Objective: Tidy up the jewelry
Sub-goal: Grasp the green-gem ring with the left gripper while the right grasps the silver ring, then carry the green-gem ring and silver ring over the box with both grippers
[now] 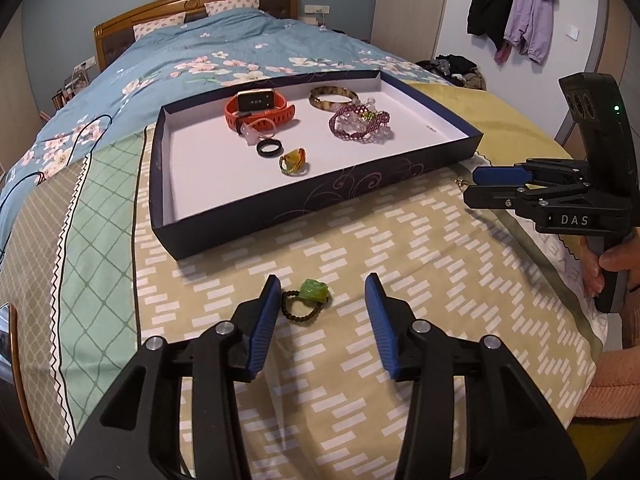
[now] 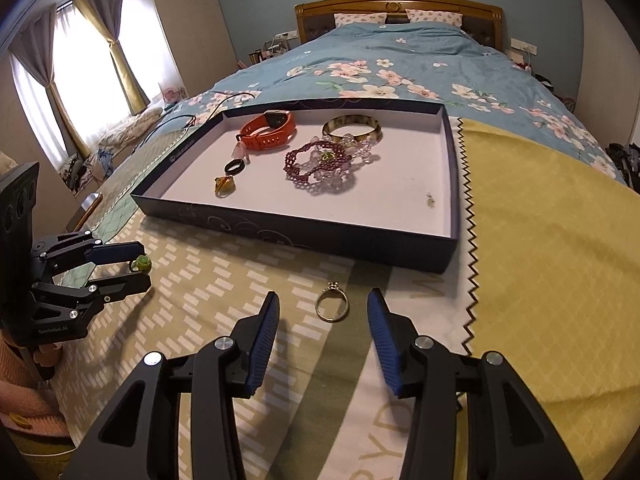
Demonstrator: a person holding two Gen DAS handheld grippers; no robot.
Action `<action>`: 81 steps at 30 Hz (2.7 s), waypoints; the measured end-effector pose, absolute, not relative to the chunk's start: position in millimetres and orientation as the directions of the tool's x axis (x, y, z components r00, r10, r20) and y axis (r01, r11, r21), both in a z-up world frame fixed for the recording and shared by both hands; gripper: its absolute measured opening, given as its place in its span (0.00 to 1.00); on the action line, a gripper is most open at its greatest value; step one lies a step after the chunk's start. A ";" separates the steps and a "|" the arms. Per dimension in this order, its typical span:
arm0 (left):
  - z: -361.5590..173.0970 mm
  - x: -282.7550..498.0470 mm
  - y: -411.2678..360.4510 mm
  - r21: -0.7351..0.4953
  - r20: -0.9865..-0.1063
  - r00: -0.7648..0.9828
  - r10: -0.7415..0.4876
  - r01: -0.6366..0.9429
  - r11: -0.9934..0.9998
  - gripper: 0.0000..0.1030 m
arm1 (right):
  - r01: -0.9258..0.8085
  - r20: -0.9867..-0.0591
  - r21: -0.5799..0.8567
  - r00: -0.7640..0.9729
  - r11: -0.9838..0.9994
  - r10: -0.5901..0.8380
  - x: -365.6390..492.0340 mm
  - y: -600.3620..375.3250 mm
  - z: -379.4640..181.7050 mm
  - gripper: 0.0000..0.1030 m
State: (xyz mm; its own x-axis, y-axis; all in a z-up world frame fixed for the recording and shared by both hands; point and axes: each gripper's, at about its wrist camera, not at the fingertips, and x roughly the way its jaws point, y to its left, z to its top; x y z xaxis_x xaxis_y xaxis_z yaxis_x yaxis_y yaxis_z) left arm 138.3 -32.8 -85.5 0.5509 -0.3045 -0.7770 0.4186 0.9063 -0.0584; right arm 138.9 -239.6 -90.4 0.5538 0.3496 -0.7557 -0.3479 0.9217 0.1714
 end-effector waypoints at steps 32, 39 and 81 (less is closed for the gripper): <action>-83.1 129.5 -36.1 -0.047 -0.770 0.568 -0.290 0.404 0.914 0.21 | -0.351 -0.750 0.099 0.589 0.931 0.301 133.6 -229.4 -86.2 0.15; -80.7 125.6 -36.0 -0.063 -0.760 0.574 -0.305 0.403 0.913 0.21 | -0.368 -0.717 0.138 0.603 0.920 0.349 126.7 -229.9 -78.5 0.15; -35.5 138.8 -37.7 -0.105 -0.651 0.682 -0.332 0.353 0.930 0.21 | -0.387 -0.609 0.172 0.681 0.906 0.406 132.1 -224.1 -43.8 0.15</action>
